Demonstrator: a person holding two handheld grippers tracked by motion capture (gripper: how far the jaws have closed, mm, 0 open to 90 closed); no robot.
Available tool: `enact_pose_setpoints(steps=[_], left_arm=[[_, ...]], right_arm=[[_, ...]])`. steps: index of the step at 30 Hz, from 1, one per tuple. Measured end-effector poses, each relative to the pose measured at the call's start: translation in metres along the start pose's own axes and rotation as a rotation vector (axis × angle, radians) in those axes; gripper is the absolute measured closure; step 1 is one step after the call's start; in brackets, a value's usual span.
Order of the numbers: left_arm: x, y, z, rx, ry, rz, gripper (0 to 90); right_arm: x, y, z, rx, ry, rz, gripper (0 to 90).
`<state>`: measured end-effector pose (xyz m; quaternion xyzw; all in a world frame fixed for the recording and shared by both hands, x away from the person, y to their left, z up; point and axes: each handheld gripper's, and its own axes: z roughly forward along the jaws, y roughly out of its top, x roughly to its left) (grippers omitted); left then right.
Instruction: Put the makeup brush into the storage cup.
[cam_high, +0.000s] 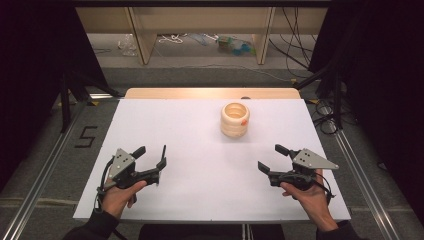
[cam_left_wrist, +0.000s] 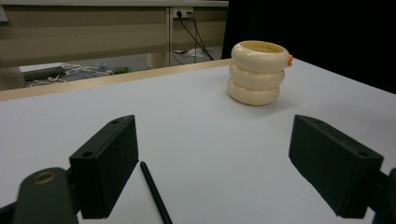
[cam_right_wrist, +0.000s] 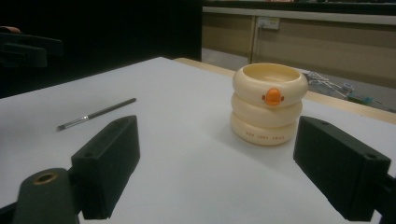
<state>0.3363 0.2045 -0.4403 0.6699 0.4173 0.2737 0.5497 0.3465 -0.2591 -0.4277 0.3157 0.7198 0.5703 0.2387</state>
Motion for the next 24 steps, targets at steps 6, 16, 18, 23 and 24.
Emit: enact_pose_setpoints(steps=[6,16,18,23,24], left_arm=[[-0.001,0.000,0.001,0.012,-0.006,0.001,15.8],[-0.003,0.000,0.005,0.032,0.002,-0.003,15.8],[-0.002,0.000,0.008,0.044,0.006,-0.005,15.8],[-0.004,-0.001,0.012,0.060,-0.004,0.015,15.8],[-0.004,-0.001,0.012,0.060,-0.004,0.015,15.8]], right_arm=[[0.000,0.000,0.000,0.001,0.001,-0.002,15.9],[-0.002,-0.002,0.001,0.009,0.009,0.007,15.9],[-0.005,-0.003,0.000,-0.001,0.004,-0.013,16.0],[-0.002,-0.002,-0.007,0.027,0.004,0.011,16.0],[-0.002,-0.002,-0.007,0.027,0.004,0.011,16.0]])
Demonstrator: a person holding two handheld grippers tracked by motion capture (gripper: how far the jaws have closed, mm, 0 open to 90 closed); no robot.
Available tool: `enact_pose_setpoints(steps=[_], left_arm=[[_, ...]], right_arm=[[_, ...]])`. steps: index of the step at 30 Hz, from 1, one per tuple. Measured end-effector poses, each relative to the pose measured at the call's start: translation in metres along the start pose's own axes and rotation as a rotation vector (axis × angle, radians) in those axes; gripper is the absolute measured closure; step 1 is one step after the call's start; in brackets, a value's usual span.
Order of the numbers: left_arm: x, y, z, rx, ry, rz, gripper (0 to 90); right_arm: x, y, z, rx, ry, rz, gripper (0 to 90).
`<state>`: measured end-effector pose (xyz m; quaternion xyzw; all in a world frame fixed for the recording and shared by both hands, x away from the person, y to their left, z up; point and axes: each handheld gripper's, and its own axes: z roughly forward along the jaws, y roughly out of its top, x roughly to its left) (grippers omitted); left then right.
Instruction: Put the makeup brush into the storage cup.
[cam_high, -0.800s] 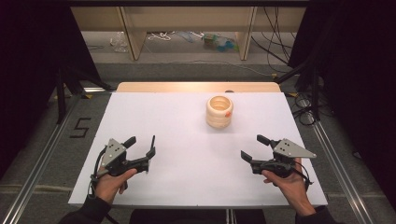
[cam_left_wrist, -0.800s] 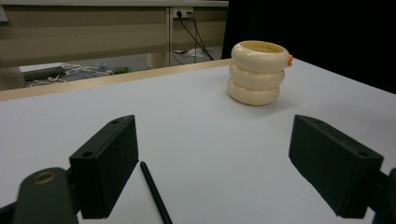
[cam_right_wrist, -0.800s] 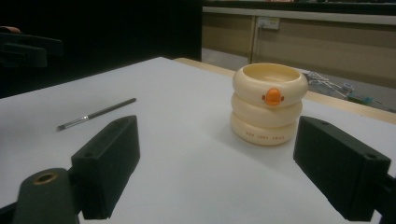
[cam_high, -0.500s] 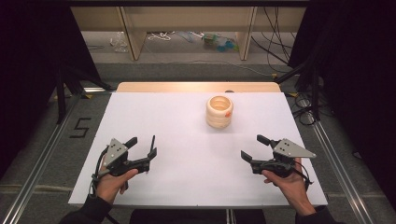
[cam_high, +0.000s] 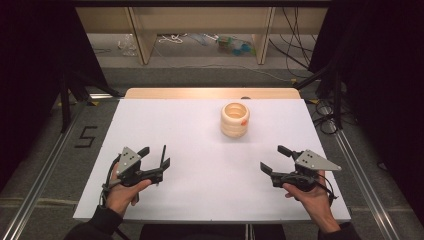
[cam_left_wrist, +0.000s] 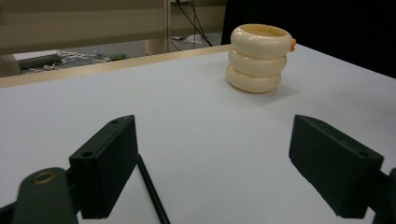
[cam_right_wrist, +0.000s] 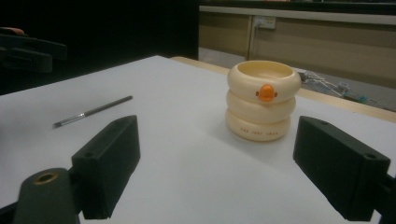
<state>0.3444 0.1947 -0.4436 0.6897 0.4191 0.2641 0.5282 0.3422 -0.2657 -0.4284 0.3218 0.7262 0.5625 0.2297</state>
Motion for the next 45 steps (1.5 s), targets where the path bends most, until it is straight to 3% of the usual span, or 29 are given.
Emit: enact_pose_setpoints(steps=[4,5,7,8,10,11,12,15,19,20,21,26,27,28,29,30,31,38,42,43,45], left_arm=[[-0.002,0.000,0.001,0.017,-0.005,0.008,15.7],[-0.002,0.000,0.002,0.036,0.005,0.004,15.8],[0.001,0.001,0.004,0.054,0.015,-0.007,15.9],[0.002,0.001,0.005,0.067,0.031,-0.009,15.9],[0.003,0.001,0.005,0.078,0.038,-0.009,16.0],[0.005,0.001,0.008,0.115,0.067,0.001,15.9],[0.005,0.001,0.008,0.115,0.067,0.001,15.9],[0.009,0.001,0.012,0.171,0.085,-0.013,16.0],[0.010,0.003,0.015,0.217,0.102,0.000,16.4],[0.012,0.006,0.017,0.261,0.110,0.011,16.5],[0.012,0.006,0.017,0.261,0.110,0.011,16.3],[0.014,0.012,0.021,0.321,0.104,0.034,19.8],[0.016,0.014,0.021,0.366,0.101,0.070,19.6],[0.016,0.014,0.021,0.366,0.101,0.070,19.8],[0.016,0.016,0.023,0.409,0.097,0.088,20.5],[0.016,0.016,0.023,0.409,0.097,0.088,20.7],[0.017,0.016,0.027,0.439,0.094,0.098,20.9],[0.016,0.017,0.040,0.486,0.086,0.085,21.0],[0.015,0.018,0.052,0.550,0.072,0.097,21.4],[0.017,0.019,0.055,0.584,0.070,0.122,23.1],[0.018,0.019,0.058,0.601,0.071,0.121,24.3]], right_arm=[[0.003,0.001,-0.001,0.000,-0.015,-0.029,16.0],[0.004,0.001,0.000,-0.021,-0.010,-0.019,16.0],[0.003,0.001,-0.001,-0.011,-0.021,-0.037,16.0],[0.003,0.001,-0.001,0.007,-0.011,-0.023,16.0],[0.002,0.000,0.002,-0.033,-0.010,-0.024,16.0],[0.003,0.000,0.000,-0.007,-0.003,-0.002,16.0],[0.002,0.001,-0.001,0.007,-0.009,-0.007,16.0],[0.002,0.001,-0.001,0.009,-0.004,-0.007,16.0],[0.003,0.001,0.000,0.014,-0.007,-0.010,16.0],[0.004,0.001,0.002,-0.009,-0.014,-0.010,16.1],[0.003,0.001,0.003,-0.018,-0.008,-0.028,16.0],[0.003,0.001,0.004,-0.002,0.000,-0.025,16.1],[0.003,0.001,0.005,-0.012,0.009,-0.019,16.2],[0.003,0.002,0.004,0.005,0.014,-0.014,16.2],[0.004,0.001,0.006,-0.014,0.012,-0.021,16.3],[0.004,0.001,0.006,-0.014,0.012,-0.021,16.3],[0.003,0.001,0.006,-0.015,0.009,-0.039,16.3],[0.004,0.002,0.008,0.000,0.021,-0.047,16.4],[0.004,0.002,0.008,0.015,0.022,-0.050,16.4],[0.005,0.001,0.008,0.010,0.029,-0.048,16.4],[0.004,0.002,0.009,-0.010,0.029,-0.051,16.4]])
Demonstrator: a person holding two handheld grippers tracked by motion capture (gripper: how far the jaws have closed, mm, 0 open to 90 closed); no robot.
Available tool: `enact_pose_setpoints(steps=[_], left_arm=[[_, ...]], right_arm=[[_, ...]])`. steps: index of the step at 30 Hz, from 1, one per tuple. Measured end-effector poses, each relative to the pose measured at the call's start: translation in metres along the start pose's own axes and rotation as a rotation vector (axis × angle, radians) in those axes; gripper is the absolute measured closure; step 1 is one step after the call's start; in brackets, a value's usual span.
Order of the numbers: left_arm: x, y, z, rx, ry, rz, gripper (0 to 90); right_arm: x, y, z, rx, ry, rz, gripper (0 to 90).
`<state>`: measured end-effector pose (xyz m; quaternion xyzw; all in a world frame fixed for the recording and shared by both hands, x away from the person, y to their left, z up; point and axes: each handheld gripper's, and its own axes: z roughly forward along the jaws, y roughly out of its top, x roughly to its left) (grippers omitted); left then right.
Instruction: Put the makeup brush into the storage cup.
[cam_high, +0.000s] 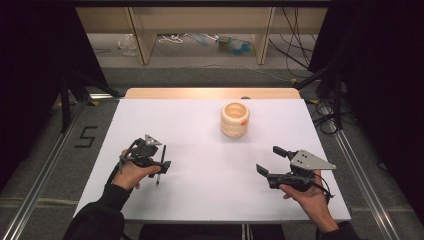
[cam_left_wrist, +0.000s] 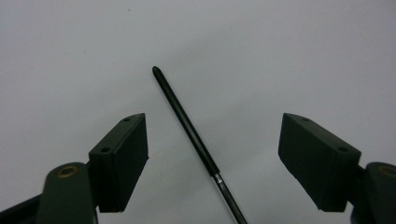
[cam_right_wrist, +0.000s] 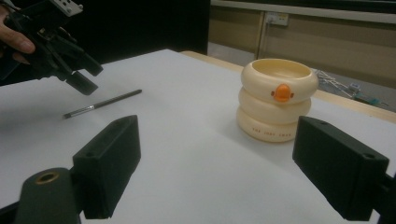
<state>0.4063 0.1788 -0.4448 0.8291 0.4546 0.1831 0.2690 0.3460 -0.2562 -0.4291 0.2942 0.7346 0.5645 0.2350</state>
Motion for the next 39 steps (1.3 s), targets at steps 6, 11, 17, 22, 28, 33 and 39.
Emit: enact_pose_setpoints(steps=[6,11,17,22,28,33,39], left_arm=[[0.008,0.005,0.007,0.068,-0.013,0.009,27.3],[0.011,0.008,0.011,0.118,-0.034,0.010,31.6],[0.014,0.009,0.014,0.154,-0.033,-0.003,37.6],[0.013,0.011,0.016,0.194,-0.050,0.008,42.7],[0.012,0.013,0.018,0.230,-0.061,0.025,49.1],[0.010,0.014,0.021,0.238,-0.062,0.008,53.3],[0.011,0.013,0.024,0.263,-0.063,0.011,56.8]], right_arm=[[0.000,0.000,0.001,0.010,0.002,-0.003,16.5],[0.001,0.000,0.001,0.032,0.006,0.006,16.6],[0.001,-0.001,0.002,0.026,0.001,-0.011,16.6],[0.000,-0.001,0.002,0.031,0.005,-0.008,16.7],[0.000,0.000,0.003,0.032,0.007,-0.014,16.7],[0.000,-0.001,0.003,0.033,0.007,-0.014,16.7],[0.000,0.000,0.003,0.029,0.011,-0.017,16.8]])
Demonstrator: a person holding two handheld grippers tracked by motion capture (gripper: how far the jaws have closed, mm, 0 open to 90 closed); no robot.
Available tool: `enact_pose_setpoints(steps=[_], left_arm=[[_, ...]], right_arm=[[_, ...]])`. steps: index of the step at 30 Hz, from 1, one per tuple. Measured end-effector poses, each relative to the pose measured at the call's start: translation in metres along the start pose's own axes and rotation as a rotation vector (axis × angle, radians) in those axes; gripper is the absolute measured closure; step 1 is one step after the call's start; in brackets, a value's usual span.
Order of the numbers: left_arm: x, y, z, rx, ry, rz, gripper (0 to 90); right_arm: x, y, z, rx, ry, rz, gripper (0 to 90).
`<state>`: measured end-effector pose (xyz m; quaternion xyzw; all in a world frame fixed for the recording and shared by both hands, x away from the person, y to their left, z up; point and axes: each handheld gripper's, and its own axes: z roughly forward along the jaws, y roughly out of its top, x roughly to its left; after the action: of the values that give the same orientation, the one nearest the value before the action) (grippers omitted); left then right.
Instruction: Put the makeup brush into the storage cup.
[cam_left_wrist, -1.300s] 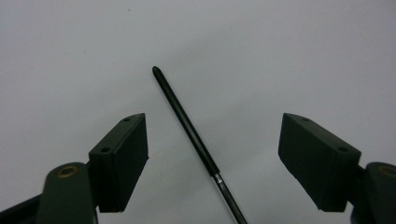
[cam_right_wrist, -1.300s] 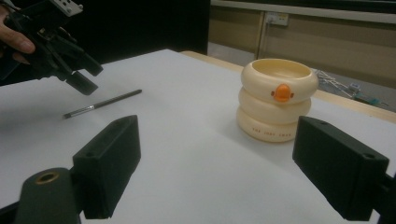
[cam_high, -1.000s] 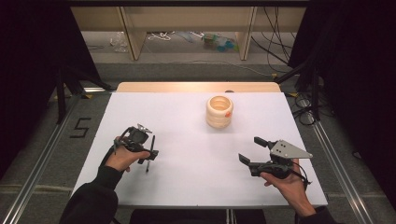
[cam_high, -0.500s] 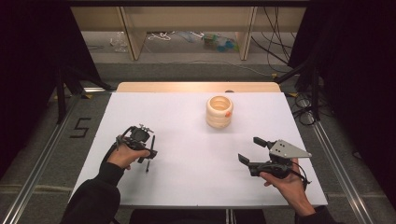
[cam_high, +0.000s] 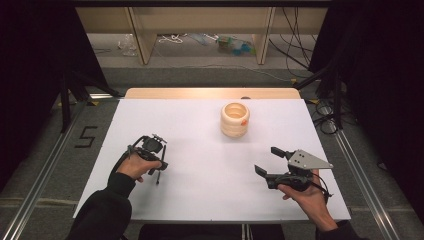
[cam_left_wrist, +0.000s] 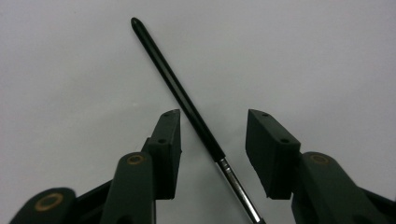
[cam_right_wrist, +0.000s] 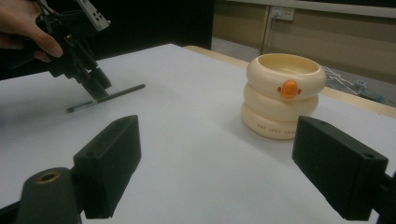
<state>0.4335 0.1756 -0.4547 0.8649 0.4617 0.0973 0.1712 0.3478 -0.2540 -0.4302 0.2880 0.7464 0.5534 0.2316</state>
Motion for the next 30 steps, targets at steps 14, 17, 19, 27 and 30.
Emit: enact_pose_setpoints(steps=[14,17,19,27,30], left_arm=[[0.000,0.001,0.006,0.036,-0.007,-0.025,60.2],[0.003,0.002,0.007,0.053,0.005,0.005,61.6],[0.003,0.002,0.008,0.051,-0.007,-0.005,62.4],[0.002,0.002,0.011,0.071,0.003,-0.002,65.3],[0.002,0.002,0.011,0.073,-0.001,-0.003,67.1]], right_arm=[[0.001,0.000,0.002,-0.013,0.009,0.003,16.7],[0.001,0.000,0.002,-0.012,0.011,0.003,16.7],[0.001,0.000,0.001,0.001,0.003,0.002,16.7],[0.001,0.000,0.001,0.001,0.005,0.003,16.7],[0.001,0.000,0.001,-0.006,0.009,0.001,16.8]])
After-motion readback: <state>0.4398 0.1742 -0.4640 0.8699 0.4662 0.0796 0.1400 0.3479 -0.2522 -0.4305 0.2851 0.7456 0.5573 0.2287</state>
